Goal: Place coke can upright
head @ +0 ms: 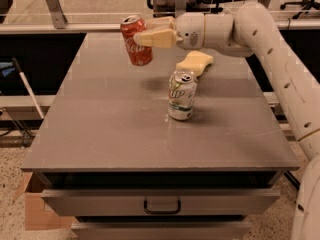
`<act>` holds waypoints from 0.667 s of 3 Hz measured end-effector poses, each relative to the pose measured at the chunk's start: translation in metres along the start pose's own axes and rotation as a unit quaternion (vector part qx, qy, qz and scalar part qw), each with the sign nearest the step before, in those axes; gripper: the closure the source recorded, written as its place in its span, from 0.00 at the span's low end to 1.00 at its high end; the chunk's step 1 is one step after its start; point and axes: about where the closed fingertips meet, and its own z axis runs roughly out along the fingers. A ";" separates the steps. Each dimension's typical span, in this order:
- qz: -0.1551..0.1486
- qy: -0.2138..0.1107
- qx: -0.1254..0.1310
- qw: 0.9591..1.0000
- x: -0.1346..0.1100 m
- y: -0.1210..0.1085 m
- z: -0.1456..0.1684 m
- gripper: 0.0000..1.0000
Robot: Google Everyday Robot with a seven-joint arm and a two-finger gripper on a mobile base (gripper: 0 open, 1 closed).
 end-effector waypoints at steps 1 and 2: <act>0.008 -0.043 -0.009 0.999 0.010 -0.005 0.005 1.00; -0.005 -0.023 -0.010 1.000 0.014 -0.006 0.004 1.00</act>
Offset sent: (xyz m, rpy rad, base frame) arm 0.0143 -0.0171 -0.0281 -0.0780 -0.0530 -0.0146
